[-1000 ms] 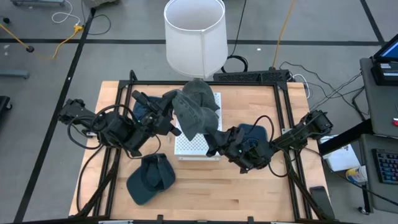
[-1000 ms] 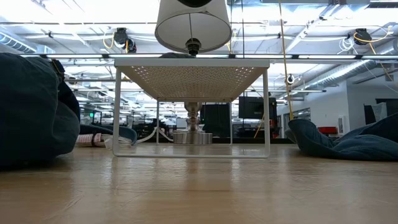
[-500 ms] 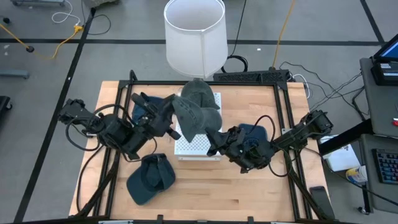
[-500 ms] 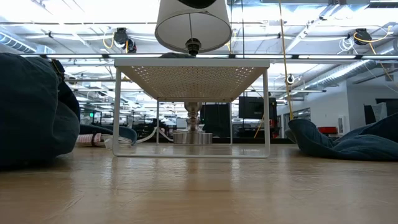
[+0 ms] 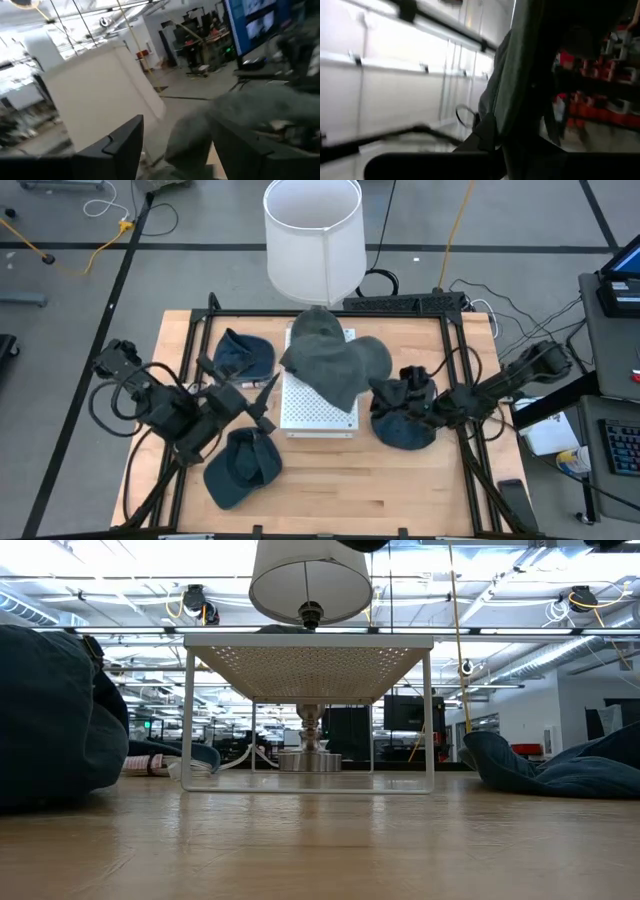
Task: Pick & Place hat
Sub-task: Stack the gray cap on the gray cap on the shelf
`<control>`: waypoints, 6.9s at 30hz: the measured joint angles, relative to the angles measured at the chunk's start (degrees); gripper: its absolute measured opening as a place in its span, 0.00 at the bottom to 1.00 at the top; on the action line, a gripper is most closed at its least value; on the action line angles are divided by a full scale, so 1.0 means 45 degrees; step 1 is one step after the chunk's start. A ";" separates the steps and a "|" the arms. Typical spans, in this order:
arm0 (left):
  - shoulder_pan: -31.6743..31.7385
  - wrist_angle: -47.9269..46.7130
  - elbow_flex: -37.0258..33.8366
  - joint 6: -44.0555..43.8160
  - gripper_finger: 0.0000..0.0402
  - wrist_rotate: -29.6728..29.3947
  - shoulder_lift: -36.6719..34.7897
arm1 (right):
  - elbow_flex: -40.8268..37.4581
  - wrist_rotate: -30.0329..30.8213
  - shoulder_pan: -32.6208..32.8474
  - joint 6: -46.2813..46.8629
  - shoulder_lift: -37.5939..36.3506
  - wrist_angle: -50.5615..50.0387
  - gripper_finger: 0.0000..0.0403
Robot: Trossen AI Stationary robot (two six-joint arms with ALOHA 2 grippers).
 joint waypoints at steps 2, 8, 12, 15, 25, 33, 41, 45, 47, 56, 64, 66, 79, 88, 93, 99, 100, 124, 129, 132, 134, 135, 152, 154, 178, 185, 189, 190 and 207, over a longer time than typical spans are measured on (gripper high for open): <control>-0.0182 -0.0054 0.0000 -0.0820 0.59 0.0007 0.0000 | -0.0587 -0.1425 -0.0412 0.0007 -0.0927 -0.1304 0.01; -0.0524 -0.0075 0.0000 -0.1889 0.56 -0.0003 0.0000 | -0.1019 -0.6538 -0.2213 0.0104 -0.3011 -0.5074 0.01; -0.0596 -0.0026 0.0000 -0.2548 0.56 0.0060 0.0000 | -0.1019 -0.9645 -0.3763 0.0650 -0.3491 -0.5659 0.01; -0.0604 0.0009 0.0000 -0.3194 0.57 0.0065 0.0000 | -0.1019 -1.1536 -0.4828 0.1515 -0.3480 -0.5740 0.01; -0.0577 -0.0026 -0.0005 -0.4241 0.60 0.0085 0.0000 | -0.1019 -1.5594 -0.7760 0.3423 -0.2808 -0.5467 0.01; -0.0564 -0.0015 -0.0005 -0.4375 0.60 0.0095 0.0000 | -0.0751 -1.7909 -1.0192 0.4477 -0.0749 -0.3515 0.01; -0.0295 -0.0029 -0.0005 -0.4570 0.60 0.0099 0.0000 | 0.1346 -2.0491 -1.1700 0.4446 0.1464 -0.3377 0.01; -0.0242 -0.0025 -0.0005 -0.4584 0.60 0.0099 0.0000 | 0.2173 -2.0708 -1.2403 0.4242 0.2297 -0.3387 0.01; -0.0242 -0.0025 -0.0005 -0.4584 0.60 0.0098 0.0000 | 0.2389 -2.0886 -1.2702 0.4034 0.2609 -0.3386 0.01; -0.0242 -0.0025 -0.0005 -0.4477 0.60 0.0090 0.0000 | 0.3414 -2.1277 -1.3125 0.3296 0.3993 -0.3181 0.01; -0.0242 -0.0020 -0.0005 -0.4317 0.60 0.0090 0.0000 | 0.3974 -2.1373 -1.3242 0.3301 0.4989 -0.3111 0.02; -0.0242 -0.0020 -0.0005 -0.4269 0.60 0.0090 0.0000 | 0.3970 -2.1455 -1.3348 0.3349 0.5022 -0.3166 0.03; -0.0242 -0.0011 -0.0010 -0.4254 0.60 0.0088 0.0000 | 0.3969 -2.1227 -1.3970 0.3029 0.4992 -0.4516 0.29; -0.0242 0.0025 -0.0015 -0.4085 0.60 0.0085 -0.0075 | 0.3960 -2.1888 -1.3969 0.4098 0.4900 -0.5717 0.56; -0.0232 0.0068 -0.0015 -0.3835 0.60 0.0085 -0.0146 | 0.3960 -2.1803 -1.4065 0.3611 0.4254 -0.7714 0.57; -0.0232 0.0073 -0.0015 -0.3817 0.60 0.0167 -0.0160 | 0.3960 -2.1207 -1.4125 0.2199 0.3294 -1.1607 0.53; -0.0232 0.0074 -0.0015 -0.3817 0.60 0.0167 -0.0160 | 0.3960 -2.0838 -1.4101 0.1787 0.3160 -1.2382 0.52; -0.0232 0.0091 -0.0015 -0.3482 0.60 0.1596 -0.0160 | 0.2838 -1.1322 -1.1615 0.1137 0.1171 -1.5217 0.45; -0.0263 0.0087 -0.0015 -0.3482 0.60 0.1727 -0.0160 | 0.2838 -1.0528 -1.1359 0.1020 0.1171 -1.4447 0.42; -0.0271 0.0085 -0.0015 -0.3482 0.60 0.1727 -0.0160 | 0.2843 -1.0508 -1.1362 0.1103 0.1160 -1.4013 0.41; -0.0271 0.0087 -0.0015 -0.3482 0.60 0.1727 -0.0160 | 0.2838 -1.0502 -1.1357 0.1105 0.1175 -1.4126 0.40; -0.0271 0.0087 -0.0015 -0.3483 0.60 0.1727 -0.0160 | 0.2838 -1.0496 -1.1357 0.1104 0.1175 -1.4180 0.39; -0.0271 0.0077 -0.0015 -0.3996 0.60 0.1726 -0.0160 | 0.2842 -0.9542 -1.1410 -0.0709 0.1170 -1.4151 0.02; -0.0271 0.0077 -0.0015 -0.3996 0.60 0.1722 -0.0160 | 0.2843 -0.9545 -1.1462 -0.0906 0.1170 -1.4158 0.01; -0.0218 0.0073 -0.0010 -0.3726 0.60 0.1718 -0.0165 | 0.2945 -0.8750 -0.7673 -0.7584 -0.0097 -1.3243 0.00; -0.0266 0.0073 -0.0010 -0.3703 0.60 0.1722 -0.0165 | 0.2935 -0.4526 -0.5216 -1.3514 0.0014 -1.3301 0.00; -0.0266 0.0046 -0.0010 -0.3966 0.60 0.1722 -0.0165 | 0.2935 -0.4128 -0.4347 -1.6876 -0.0014 -1.3199 0.02; -0.0266 0.0044 -0.0010 -0.4010 0.60 0.1722 -0.0165 | 0.2935 -0.4144 -0.4101 -1.7788 0.0001 -1.3208 0.03; -0.0324 0.0043 -0.0005 -0.4715 0.60 0.1722 -0.0165 | 0.7661 -0.0367 -0.2123 -2.3059 0.2620 -1.8025 0.46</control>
